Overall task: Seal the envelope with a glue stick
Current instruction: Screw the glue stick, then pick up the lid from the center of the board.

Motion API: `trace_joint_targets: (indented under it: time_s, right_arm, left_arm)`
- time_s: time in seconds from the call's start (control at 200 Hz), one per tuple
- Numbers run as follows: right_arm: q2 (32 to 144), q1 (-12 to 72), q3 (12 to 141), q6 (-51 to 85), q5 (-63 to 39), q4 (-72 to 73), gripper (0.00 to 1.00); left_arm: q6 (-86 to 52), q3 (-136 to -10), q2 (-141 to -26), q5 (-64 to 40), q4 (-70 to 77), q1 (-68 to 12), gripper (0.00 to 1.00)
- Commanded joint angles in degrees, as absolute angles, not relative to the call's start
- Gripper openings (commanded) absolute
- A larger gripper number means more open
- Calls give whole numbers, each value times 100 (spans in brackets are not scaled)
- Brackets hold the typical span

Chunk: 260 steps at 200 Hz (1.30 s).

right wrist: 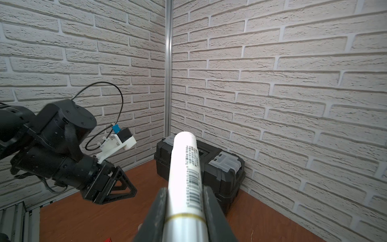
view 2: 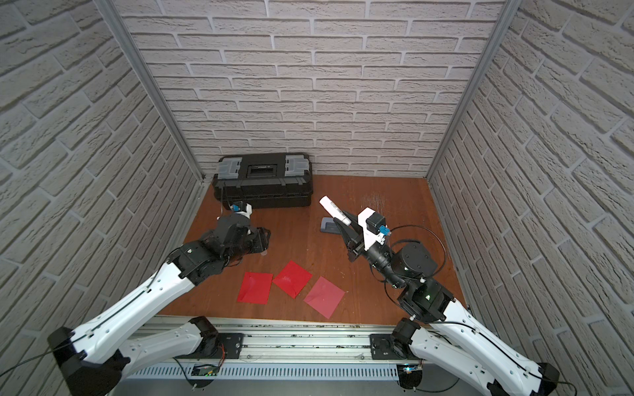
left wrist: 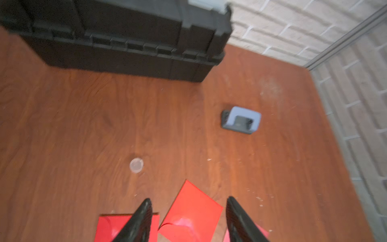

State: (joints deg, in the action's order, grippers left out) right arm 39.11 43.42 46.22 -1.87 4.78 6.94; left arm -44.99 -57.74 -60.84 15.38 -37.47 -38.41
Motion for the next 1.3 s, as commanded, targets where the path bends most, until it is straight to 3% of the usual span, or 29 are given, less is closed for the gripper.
trace_joint_targets:
  time_s: [0.0,0.285,0.93,1.295]
  right_arm:
    - [3805,4383,4580,22,541,738,3]
    - [3679,4377,4529,175,514,484,3]
    - [3790,4377,4557,373,549,438,3]
    - [3908,4378,4615,303,588,445,3]
  left_arm:
    - [-4491,-5504,-6346,1633,-4285,-3475,59]
    - [-4032,-5449,-7456,1327,-4298,-2718,57]
    - [-3789,-6318,-9528,1088,-3786,-2672,53]
    - [-3819,-6438,-9951,931,-3626,-2585,40]
